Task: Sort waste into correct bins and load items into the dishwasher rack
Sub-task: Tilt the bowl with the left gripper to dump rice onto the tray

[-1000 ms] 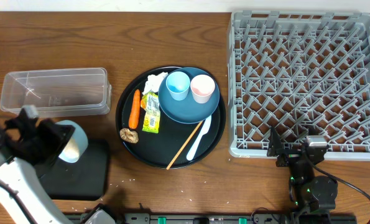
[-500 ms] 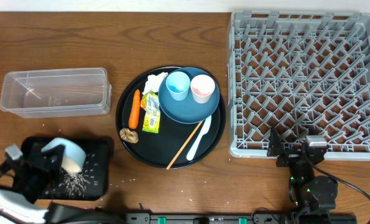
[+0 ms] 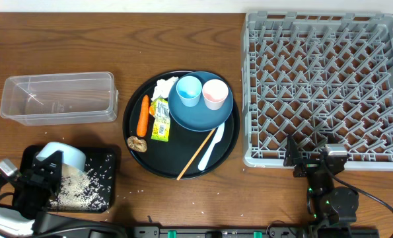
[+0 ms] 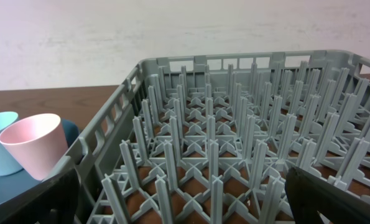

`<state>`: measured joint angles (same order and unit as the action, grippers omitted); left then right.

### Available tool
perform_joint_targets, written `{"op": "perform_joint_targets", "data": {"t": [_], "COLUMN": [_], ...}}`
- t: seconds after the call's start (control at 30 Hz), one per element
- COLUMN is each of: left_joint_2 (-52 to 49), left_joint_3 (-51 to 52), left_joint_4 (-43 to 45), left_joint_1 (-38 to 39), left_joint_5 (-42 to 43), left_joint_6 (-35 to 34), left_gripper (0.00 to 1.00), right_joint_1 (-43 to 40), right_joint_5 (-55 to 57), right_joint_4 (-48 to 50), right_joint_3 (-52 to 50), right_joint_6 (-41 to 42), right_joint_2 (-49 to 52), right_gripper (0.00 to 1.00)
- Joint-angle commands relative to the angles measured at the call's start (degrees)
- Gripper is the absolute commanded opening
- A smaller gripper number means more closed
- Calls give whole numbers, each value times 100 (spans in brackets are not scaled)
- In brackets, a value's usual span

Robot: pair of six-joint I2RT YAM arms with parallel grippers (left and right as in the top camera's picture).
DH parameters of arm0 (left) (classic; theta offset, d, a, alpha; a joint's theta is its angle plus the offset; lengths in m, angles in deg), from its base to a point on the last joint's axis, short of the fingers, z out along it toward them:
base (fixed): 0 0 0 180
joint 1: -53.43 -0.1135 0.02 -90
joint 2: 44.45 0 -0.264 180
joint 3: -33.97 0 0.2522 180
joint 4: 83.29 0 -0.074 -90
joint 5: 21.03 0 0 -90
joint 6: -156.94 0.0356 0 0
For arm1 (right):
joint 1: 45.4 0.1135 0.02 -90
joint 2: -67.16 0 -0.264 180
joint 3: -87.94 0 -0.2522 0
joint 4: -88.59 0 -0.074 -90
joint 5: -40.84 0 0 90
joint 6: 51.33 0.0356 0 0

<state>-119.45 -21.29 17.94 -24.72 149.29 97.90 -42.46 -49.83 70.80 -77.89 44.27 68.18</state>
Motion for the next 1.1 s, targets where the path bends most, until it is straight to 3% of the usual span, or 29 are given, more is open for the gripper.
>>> {"op": "perform_joint_targets", "data": {"t": [0.0, 0.13, 0.47, 0.7, 1.07], "left_joint_2": [0, 0, 0, -44, -90], "left_joint_3": [4, 4, 2, 2, 2], "left_joint_4": [-452, -820, -898, -1215, -1163], "left_joint_1": [-37, -37, -378, -605, -706], "left_joint_5": [472, 542, 289, 605, 708], "left_joint_6": [1429, 2114, 2138, 2603, 2205], "left_gripper": [6, 6, 6, 6, 6], "right_joint_1": [74, 74, 74, 74, 74], "right_joint_5": [-22, -22, -22, -22, -22], "right_joint_4": [-22, -22, -22, -20, -22], "right_joint_3": [-9, -9, -9, -9, -9], "right_joint_6": [-52, -52, -52, -52, -52], "right_joint_2": [0, 0, 0, 0, 0], "right_gripper": [99, 99, 99, 99, 99]}}
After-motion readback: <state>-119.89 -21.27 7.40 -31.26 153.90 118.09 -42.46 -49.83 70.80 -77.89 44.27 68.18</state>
